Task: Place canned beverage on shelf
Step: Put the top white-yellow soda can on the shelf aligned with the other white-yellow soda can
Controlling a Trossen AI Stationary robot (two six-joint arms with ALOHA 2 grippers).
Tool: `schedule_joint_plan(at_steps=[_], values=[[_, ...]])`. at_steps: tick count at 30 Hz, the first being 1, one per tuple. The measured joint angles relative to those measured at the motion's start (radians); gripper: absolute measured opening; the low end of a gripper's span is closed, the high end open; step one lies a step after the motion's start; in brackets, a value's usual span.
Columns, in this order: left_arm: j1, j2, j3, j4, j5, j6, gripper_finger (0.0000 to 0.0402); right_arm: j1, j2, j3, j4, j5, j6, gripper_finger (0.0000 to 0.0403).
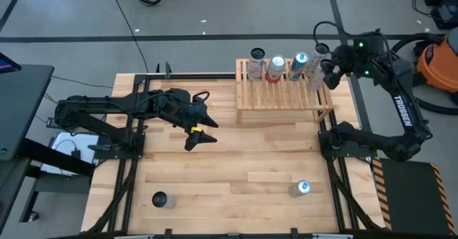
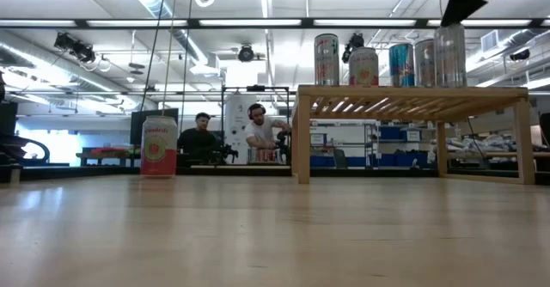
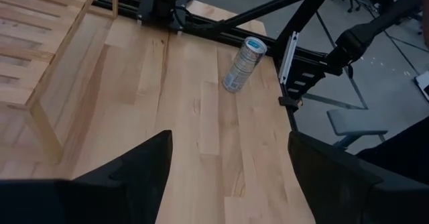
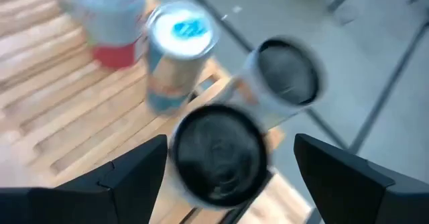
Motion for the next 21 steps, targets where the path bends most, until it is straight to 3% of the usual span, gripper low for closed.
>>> schedule_joint_plan(at_steps=[9, 21], values=[[0.000, 0.000, 0.000, 0.000, 0.000, 0.002, 0.0300, 0.000, -0.010, 0.062, 0.072, -0.011, 0.071, 0.0335], [0.000, 0.000, 0.000, 0.000, 0.000, 0.025, 0.0300, 0.000, -0.014, 0.065, 0.014, -0.004, 0.187, 0.0335]])
